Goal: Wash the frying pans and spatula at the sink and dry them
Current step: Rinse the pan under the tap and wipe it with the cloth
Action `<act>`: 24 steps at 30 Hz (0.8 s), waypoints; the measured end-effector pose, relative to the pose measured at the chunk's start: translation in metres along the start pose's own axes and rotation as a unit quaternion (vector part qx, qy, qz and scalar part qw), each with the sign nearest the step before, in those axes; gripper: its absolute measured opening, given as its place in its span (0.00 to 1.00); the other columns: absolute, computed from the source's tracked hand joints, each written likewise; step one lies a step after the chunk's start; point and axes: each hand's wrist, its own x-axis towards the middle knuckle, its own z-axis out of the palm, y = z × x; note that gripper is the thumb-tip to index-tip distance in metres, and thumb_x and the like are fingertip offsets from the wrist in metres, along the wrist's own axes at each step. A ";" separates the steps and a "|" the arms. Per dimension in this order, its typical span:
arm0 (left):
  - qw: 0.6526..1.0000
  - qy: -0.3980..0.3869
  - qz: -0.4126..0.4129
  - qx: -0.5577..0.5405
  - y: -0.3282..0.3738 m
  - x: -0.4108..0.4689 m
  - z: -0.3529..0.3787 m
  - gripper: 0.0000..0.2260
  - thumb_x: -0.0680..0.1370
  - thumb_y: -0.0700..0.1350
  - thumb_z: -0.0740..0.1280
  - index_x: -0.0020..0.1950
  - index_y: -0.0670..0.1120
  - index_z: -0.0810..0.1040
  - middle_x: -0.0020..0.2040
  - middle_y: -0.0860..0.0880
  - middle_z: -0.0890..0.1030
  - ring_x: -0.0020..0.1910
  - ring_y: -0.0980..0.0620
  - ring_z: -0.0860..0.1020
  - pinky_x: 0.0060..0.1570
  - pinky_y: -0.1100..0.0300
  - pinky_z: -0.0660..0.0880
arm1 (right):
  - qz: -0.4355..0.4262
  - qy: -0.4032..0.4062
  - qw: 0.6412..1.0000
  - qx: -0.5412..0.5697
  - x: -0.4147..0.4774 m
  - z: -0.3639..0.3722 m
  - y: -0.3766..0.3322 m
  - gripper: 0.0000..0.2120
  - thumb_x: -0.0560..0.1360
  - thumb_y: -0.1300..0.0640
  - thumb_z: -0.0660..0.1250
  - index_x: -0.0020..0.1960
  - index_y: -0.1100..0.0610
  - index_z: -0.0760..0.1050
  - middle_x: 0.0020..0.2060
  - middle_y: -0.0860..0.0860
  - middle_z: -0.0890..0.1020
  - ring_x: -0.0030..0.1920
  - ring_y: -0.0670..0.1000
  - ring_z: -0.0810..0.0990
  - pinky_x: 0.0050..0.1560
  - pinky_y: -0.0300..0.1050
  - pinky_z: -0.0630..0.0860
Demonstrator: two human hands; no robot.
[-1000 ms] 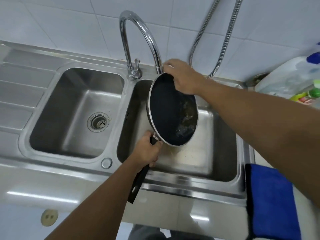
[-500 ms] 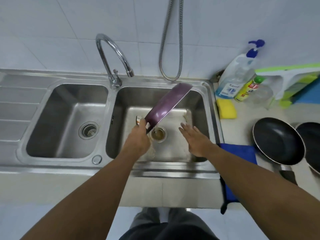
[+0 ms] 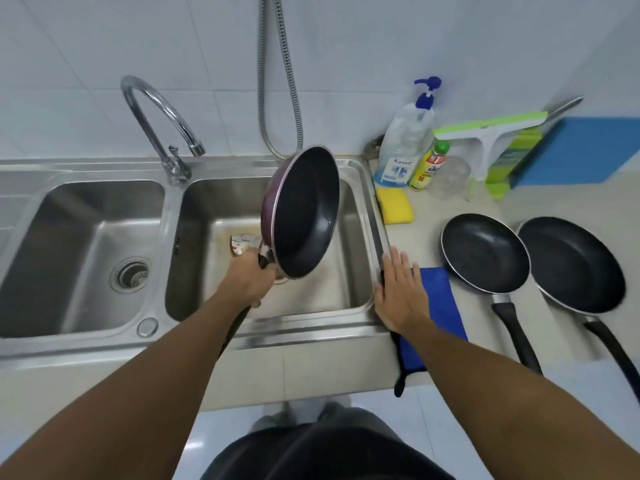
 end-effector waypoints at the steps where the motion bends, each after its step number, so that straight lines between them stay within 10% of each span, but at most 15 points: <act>1: 1.000 -0.005 -0.001 -0.004 0.001 0.000 0.003 0.06 0.85 0.45 0.63 0.59 0.43 0.73 0.47 0.43 0.79 0.38 0.45 0.80 0.26 0.59 0.74 | 0.039 0.011 0.999 0.006 -0.008 0.004 0.005 0.35 0.82 0.45 0.48 0.82 0.62 0.44 0.82 0.59 0.46 0.81 0.59 0.46 0.81 0.58 0.45; 8: 0.999 -0.020 -0.003 -0.034 0.008 0.004 0.018 0.05 0.84 0.45 0.65 0.57 0.44 0.73 0.44 0.42 0.79 0.35 0.45 0.77 0.28 0.56 0.74 | 0.165 -0.010 0.985 0.043 -0.042 0.030 0.013 0.41 0.78 0.31 0.42 0.82 0.54 0.38 0.81 0.58 0.40 0.81 0.61 0.38 0.75 0.65 0.34; 16: 0.988 -0.064 -0.017 -0.137 0.003 0.008 0.016 0.05 0.84 0.45 0.66 0.54 0.44 0.74 0.44 0.39 0.77 0.31 0.46 0.71 0.25 0.58 0.70 | 0.130 0.105 0.954 0.249 -0.043 0.032 -0.016 0.35 0.76 0.68 0.67 0.80 0.54 0.61 0.80 0.55 0.58 0.81 0.58 0.51 0.78 0.61 0.59; 20: 0.981 -0.063 -0.013 -0.183 -0.002 0.011 0.009 0.04 0.84 0.43 0.65 0.54 0.42 0.74 0.42 0.40 0.74 0.28 0.48 0.67 0.23 0.59 0.65 | 0.128 0.188 0.872 0.433 -0.005 -0.020 -0.035 0.29 0.77 0.72 0.63 0.76 0.55 0.68 0.73 0.54 0.73 0.72 0.57 0.72 0.68 0.44 0.69; 24: 0.977 -0.063 -0.002 -0.203 -0.006 0.010 0.000 0.04 0.83 0.42 0.66 0.56 0.43 0.75 0.41 0.40 0.74 0.26 0.48 0.67 0.23 0.59 0.65 | 0.027 0.205 0.832 0.515 0.067 -0.093 -0.088 0.25 0.80 0.68 0.62 0.76 0.55 0.68 0.71 0.50 0.75 0.69 0.48 0.73 0.72 0.40 0.68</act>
